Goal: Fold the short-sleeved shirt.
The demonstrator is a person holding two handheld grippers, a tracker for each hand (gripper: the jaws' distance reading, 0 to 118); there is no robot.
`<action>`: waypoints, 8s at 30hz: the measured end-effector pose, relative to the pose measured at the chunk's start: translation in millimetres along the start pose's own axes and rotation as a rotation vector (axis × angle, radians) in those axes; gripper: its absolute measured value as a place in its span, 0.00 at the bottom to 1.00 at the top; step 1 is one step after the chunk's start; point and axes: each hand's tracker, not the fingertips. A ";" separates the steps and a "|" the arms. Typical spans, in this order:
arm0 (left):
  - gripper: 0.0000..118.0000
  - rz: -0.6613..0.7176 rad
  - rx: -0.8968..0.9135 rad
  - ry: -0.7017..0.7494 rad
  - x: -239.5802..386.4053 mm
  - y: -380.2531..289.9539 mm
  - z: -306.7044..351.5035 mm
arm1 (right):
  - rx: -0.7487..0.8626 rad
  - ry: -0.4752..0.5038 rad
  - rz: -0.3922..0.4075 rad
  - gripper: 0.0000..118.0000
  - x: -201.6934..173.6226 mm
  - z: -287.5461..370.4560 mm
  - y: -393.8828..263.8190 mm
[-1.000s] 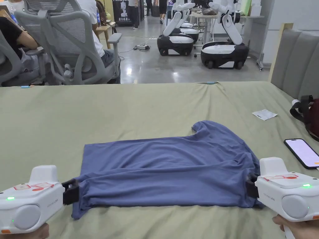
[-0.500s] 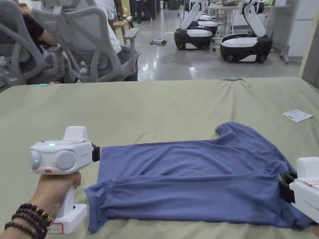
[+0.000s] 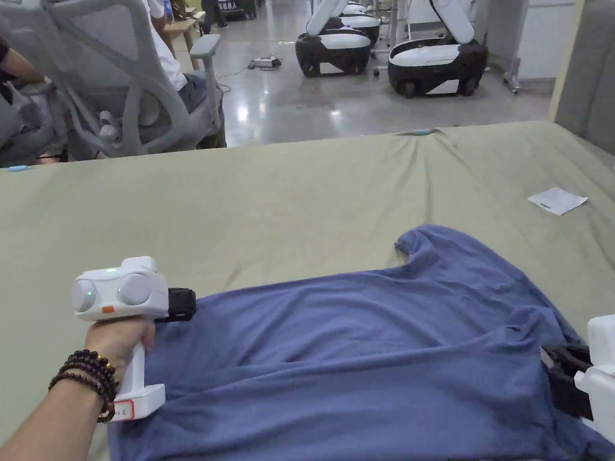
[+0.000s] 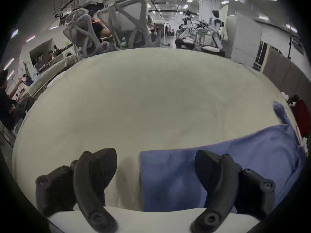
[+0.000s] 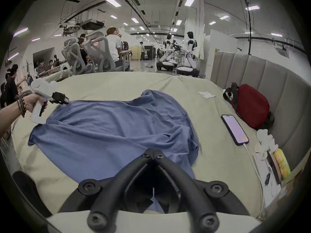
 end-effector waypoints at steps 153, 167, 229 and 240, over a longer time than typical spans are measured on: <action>0.11 0.206 -0.118 -0.649 25.4 -151.0 132.7 | 0.026 0.132 -0.059 0.00 -89.6 98.6 -43.3; 0.76 0.249 0.093 -0.748 -51.6 -146.3 210.0 | 0.009 0.157 -0.095 0.00 -85.8 93.0 -51.7; 0.70 0.524 -0.081 -0.791 -17.1 -171.8 129.3 | 0.035 0.129 -0.092 0.00 -80.7 106.2 -43.5; 0.12 0.433 0.000 -0.673 -66.1 -161.1 152.4 | 0.039 0.126 -0.064 0.00 -78.5 109.5 -40.8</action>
